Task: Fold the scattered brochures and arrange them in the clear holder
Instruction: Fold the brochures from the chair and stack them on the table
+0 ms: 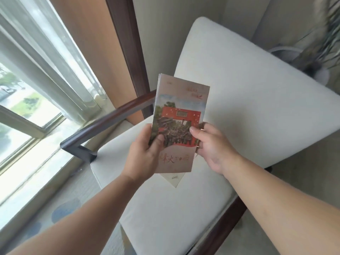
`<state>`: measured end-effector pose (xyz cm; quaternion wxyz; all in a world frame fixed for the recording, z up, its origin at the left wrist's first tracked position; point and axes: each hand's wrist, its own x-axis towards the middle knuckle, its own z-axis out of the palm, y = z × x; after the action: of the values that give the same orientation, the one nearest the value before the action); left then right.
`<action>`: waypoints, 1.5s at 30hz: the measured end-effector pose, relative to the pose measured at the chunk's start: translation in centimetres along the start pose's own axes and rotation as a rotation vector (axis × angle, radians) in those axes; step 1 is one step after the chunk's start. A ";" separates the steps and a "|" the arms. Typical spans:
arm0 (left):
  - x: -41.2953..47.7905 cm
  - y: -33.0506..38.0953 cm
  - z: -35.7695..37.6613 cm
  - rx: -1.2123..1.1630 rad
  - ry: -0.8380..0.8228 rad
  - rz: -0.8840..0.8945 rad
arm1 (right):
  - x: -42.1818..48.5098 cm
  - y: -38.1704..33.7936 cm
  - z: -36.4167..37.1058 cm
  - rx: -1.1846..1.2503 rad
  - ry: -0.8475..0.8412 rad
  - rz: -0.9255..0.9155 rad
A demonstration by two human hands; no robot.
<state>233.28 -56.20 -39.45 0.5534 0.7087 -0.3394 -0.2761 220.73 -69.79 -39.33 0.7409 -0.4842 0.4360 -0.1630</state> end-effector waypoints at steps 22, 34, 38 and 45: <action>-12.5 8.4 -18.1 -0.345 0.567 -0.204 | -10.1 -4.8 20.5 -0.395 -0.268 -0.235; -34.6 2.8 -38.7 -0.219 0.920 -0.157 | -27.1 7.1 44.5 -0.632 -0.511 -0.340; -42.0 0.9 -44.7 -0.192 0.969 -0.168 | -33.0 11.2 50.8 -0.673 -0.541 -0.346; -51.0 -3.6 -51.9 -0.075 1.057 -0.281 | -38.5 18.3 58.5 -0.844 -0.612 -0.384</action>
<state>242.30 15.47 -29.98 0.6313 0.7692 0.0930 0.0343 242.61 -1.84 -27.43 0.5325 -0.8350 0.1322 0.0416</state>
